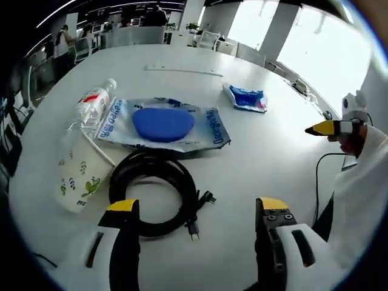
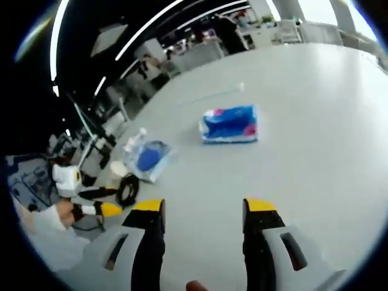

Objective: Arrange the tabletop items into an orderly group along one side of the table until the central work area is clear of visible clutter.

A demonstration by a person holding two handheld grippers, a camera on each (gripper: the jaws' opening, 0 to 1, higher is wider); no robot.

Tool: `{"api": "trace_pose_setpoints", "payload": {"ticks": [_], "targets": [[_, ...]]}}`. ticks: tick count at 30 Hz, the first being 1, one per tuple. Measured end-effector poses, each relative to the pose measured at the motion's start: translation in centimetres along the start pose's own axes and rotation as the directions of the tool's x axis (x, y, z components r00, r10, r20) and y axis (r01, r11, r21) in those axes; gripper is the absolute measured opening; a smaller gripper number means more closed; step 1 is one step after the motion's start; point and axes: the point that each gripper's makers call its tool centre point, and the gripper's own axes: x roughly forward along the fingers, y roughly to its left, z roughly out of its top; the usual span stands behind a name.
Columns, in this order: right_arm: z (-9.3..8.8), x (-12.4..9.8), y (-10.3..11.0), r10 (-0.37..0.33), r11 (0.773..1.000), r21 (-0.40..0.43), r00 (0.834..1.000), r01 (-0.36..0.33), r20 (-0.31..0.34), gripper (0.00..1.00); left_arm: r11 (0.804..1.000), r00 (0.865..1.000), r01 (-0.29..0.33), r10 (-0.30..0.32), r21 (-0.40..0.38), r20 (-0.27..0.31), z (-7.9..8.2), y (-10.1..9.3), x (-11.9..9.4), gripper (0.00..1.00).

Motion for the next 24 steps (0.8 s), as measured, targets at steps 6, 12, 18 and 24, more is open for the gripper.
{"api": "trace_pose_setpoints", "payload": {"ticks": [6, 12, 18, 24], "targets": [[-0.3, 0.0, 0.2, 0.004, 1.0, 0.013, 1.0, -0.004, -0.001, 0.49, 0.999, 0.998, 0.033, -0.031, 0.026, -0.051, -1.2, -0.3, 0.8, 0.55], [-0.4, 0.1, 0.3, 0.011, 0.999, 0.04, 1.0, -0.011, 0.005, 0.47, 0.996, 0.998, 0.023, -0.018, 0.085, -0.068, -1.6, 0.1, 1.1, 0.41], [-0.5, 0.3, 0.6, 0.022, 0.999, 0.032, 1.0, -0.022, 0.0, 0.47, 0.968, 0.992, 0.002, 0.03, 0.251, -0.122, -2.0, 0.4, 1.5, 0.25], [-0.6, 0.4, 0.8, 0.031, 0.999, 0.037, 0.999, -0.031, -0.007, 0.46, 0.964, 0.988, -0.011, 0.052, 0.265, -0.146, -1.8, 0.7, 2.1, 0.19]]}}
